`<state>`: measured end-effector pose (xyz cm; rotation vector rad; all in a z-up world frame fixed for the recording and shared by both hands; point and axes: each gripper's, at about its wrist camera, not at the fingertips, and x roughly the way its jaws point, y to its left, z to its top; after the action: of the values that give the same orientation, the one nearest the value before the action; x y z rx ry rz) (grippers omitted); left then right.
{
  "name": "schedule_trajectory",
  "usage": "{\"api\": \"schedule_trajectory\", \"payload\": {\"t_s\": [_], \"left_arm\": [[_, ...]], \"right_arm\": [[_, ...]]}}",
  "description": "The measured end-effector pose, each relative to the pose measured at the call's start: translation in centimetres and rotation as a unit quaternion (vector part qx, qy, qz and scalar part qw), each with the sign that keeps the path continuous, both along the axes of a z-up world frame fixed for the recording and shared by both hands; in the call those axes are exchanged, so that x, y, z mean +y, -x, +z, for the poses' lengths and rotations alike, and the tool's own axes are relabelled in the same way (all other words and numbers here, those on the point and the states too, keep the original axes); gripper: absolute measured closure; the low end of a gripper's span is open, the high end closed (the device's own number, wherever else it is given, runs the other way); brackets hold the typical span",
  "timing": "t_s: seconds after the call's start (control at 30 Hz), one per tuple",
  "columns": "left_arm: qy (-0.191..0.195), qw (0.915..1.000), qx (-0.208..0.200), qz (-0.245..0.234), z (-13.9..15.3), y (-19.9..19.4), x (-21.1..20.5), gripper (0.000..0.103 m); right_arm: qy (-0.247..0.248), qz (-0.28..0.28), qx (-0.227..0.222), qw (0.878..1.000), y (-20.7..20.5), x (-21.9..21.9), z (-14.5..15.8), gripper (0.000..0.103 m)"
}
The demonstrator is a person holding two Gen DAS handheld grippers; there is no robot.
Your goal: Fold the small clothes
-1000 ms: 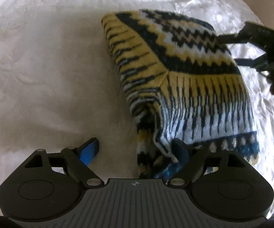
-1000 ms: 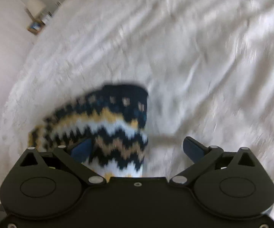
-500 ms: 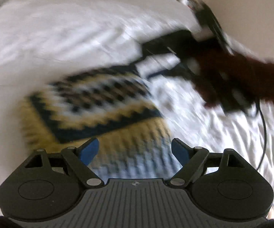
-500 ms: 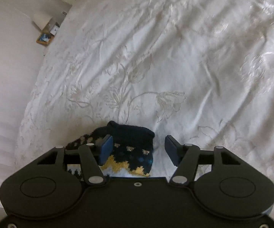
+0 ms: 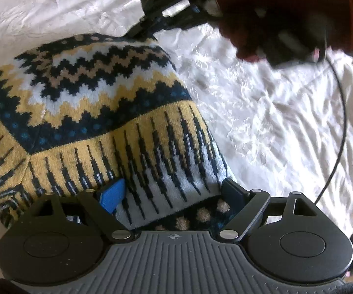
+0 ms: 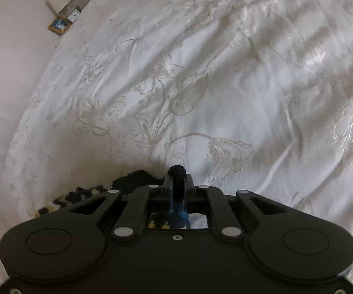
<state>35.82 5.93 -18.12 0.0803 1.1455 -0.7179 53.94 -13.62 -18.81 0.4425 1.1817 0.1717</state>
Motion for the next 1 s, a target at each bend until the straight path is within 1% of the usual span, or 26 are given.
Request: {"api": "schedule_trajectory", "payload": {"t_s": [0.03, 0.07, 0.1, 0.17, 0.2, 0.27, 0.37, 0.4, 0.47, 0.53, 0.57, 0.63, 0.73, 0.77, 0.83, 0.87, 0.93, 1.0], "left_arm": [[0.008, 0.9999, -0.002, 0.012, 0.6, -0.4, 0.3, 0.019], [0.020, 0.9993, -0.004, 0.031, 1.4, -0.2, 1.1, 0.019], [0.029, 0.9983, -0.006, 0.049, 2.0, 0.0, 1.7, 0.018], [0.048, 0.9950, -0.007, 0.088, 3.2, 0.5, 3.8, 0.018], [0.052, 0.9926, -0.007, 0.109, 3.7, 0.7, 4.9, 0.017], [0.057, 0.9865, -0.002, 0.153, 4.1, 1.0, 7.1, 0.017], [0.063, 0.9772, 0.021, 0.202, 3.4, 0.8, 9.9, 0.017], [0.056, 0.9754, 0.028, 0.211, 2.8, 0.6, 10.4, 0.017], [0.048, 0.9740, 0.036, 0.218, 1.8, 0.3, 11.0, 0.017], [0.053, 0.9714, 0.053, 0.225, 0.6, -0.2, 11.3, 0.017], [0.057, 0.9684, 0.060, 0.235, 0.1, -0.5, 11.4, 0.017], [0.074, 0.9641, 0.072, 0.244, -0.7, -0.8, 11.5, 0.016], [0.086, 0.9652, 0.090, 0.230, -2.3, -1.6, 11.3, 0.012], [0.092, 0.9654, 0.093, 0.226, -2.7, -2.0, 11.1, 0.011], [0.110, 0.9640, 0.100, 0.221, -3.5, -2.9, 10.6, 0.003], [0.122, 0.9624, 0.103, 0.220, -3.7, -3.2, 10.4, 0.001], [0.140, 0.9597, 0.106, 0.219, -4.1, -4.0, 9.8, 0.001], [0.140, 0.9580, 0.116, 0.222, -4.3, -4.8, 9.2, 0.001]], "right_arm": [[0.003, -0.005, -0.011, 1.000, 0.4, 0.0, 0.4, 0.067], [-0.006, -0.012, -0.020, 1.000, 0.9, -0.3, 0.8, 0.054], [-0.020, -0.018, -0.033, 0.999, 1.6, -0.6, 1.4, 0.036], [-0.040, -0.017, -0.055, 0.998, 2.9, -1.0, 2.3, 0.013], [-0.050, -0.009, -0.062, 0.997, 3.6, -1.0, 2.7, 0.012], [-0.058, 0.004, -0.059, 0.997, 4.9, -1.0, 2.8, 0.012], [-0.070, 0.019, -0.038, 0.997, 6.1, -0.8, 1.8, 0.009], [-0.074, 0.018, -0.033, 0.997, 6.2, -0.7, 1.5, 0.009], [-0.084, 0.013, -0.020, 0.996, 6.4, -0.6, 0.5, 0.009], [-0.096, 0.009, -0.010, 0.995, 6.4, -0.4, -0.3, 0.009], [-0.100, 0.008, -0.006, 0.995, 6.3, -0.2, -0.7, 0.009], [-0.104, 0.011, -0.001, 0.994, 6.0, 0.2, -1.2, 0.009], [-0.118, 0.018, 0.007, 0.993, 5.3, 0.8, -2.2, 0.008], [-0.121, 0.021, 0.011, 0.992, 5.2, 1.1, -2.6, 0.007], [-0.127, 0.026, 0.014, 0.991, 4.9, 1.7, -3.2, 0.003], [-0.133, 0.026, 0.012, 0.991, 4.9, 2.0, -3.5, 0.000], [-0.143, 0.021, 0.010, 0.989, 4.9, 2.1, -3.6, 0.000], [-0.141, 0.011, 0.015, 0.990, 5.1, 2.4, -3.5, 0.000]]}}
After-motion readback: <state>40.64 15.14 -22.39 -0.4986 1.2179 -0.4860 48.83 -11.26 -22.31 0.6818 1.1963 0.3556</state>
